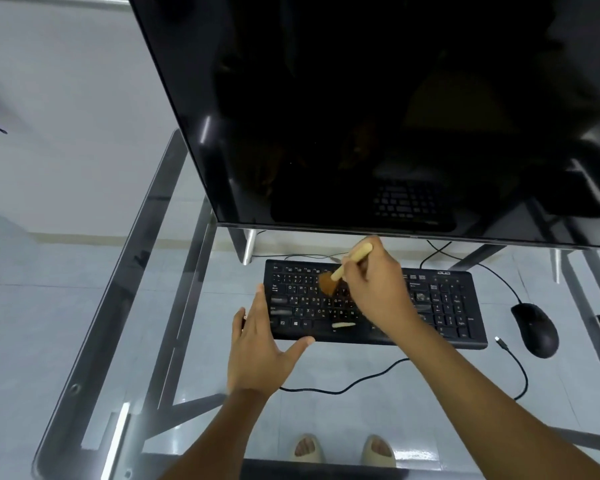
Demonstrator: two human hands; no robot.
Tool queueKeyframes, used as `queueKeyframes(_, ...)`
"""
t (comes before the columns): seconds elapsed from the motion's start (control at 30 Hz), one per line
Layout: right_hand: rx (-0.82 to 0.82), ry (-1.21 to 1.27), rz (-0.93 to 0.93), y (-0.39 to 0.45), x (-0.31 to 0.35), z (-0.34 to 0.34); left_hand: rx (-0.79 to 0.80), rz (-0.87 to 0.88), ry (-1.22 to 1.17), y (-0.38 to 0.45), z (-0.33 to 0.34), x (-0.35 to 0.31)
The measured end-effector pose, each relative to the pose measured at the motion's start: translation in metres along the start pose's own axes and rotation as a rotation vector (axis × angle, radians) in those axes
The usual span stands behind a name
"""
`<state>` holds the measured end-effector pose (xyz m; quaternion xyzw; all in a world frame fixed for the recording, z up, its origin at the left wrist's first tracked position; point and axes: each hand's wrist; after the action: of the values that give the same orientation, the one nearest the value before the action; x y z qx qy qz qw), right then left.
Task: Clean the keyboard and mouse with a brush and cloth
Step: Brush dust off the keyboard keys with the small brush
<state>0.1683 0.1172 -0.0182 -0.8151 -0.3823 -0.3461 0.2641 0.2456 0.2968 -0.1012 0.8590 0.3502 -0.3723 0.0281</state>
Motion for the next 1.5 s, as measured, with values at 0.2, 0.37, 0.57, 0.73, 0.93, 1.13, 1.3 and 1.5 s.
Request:
queueKeyframes(0.2, 0.027, -0.091, -0.027, 0.009, 0.001, 0.004, -0.003, 0.012, 0.034, 0.001, 0.002, 0.003)
queueKeyframes(0.37, 0.172, 0.014, 0.012, 0.026, 0.011, 0.012, -0.006, 0.01, 0.033, 0.001, 0.002, 0.003)
queueKeyframes(0.57, 0.084, -0.046, -0.159, 0.033, 0.026, 0.032, 0.032, -0.03, 0.012, 0.002, 0.001, 0.003)
queueKeyframes(0.73, -0.019, -0.103, -0.209, 0.037, 0.03, 0.042, 0.033, -0.01, 0.005, 0.0, 0.0, 0.001)
queueKeyframes(0.93, -0.002, 0.011, -0.156, 0.031, 0.019, 0.039, 0.023, -0.019, -0.007, 0.0, -0.002, -0.001)
queueKeyframes(1.13, 0.03, 0.051, -0.112, 0.015, 0.008, 0.025, 0.005, -0.017, 0.011, 0.001, 0.001, 0.003)
queueKeyframes(1.3, 0.085, 0.186, -0.019, 0.008, -0.001, 0.005, -0.016, 0.004, 0.012, 0.002, 0.002, 0.004)
queueKeyframes(1.5, -0.033, 0.076, -0.035, -0.001, -0.011, -0.007, 0.001, -0.005, 0.003, 0.003, 0.004, 0.007)
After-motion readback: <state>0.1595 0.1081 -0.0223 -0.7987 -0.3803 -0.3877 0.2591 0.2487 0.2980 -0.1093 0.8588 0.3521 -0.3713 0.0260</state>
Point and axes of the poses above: each hand's wrist, its own y-axis towards the middle knuckle, its own z-axis out of the palm, x = y × z, and after that the axes turned 14 degrees about x, right-handed
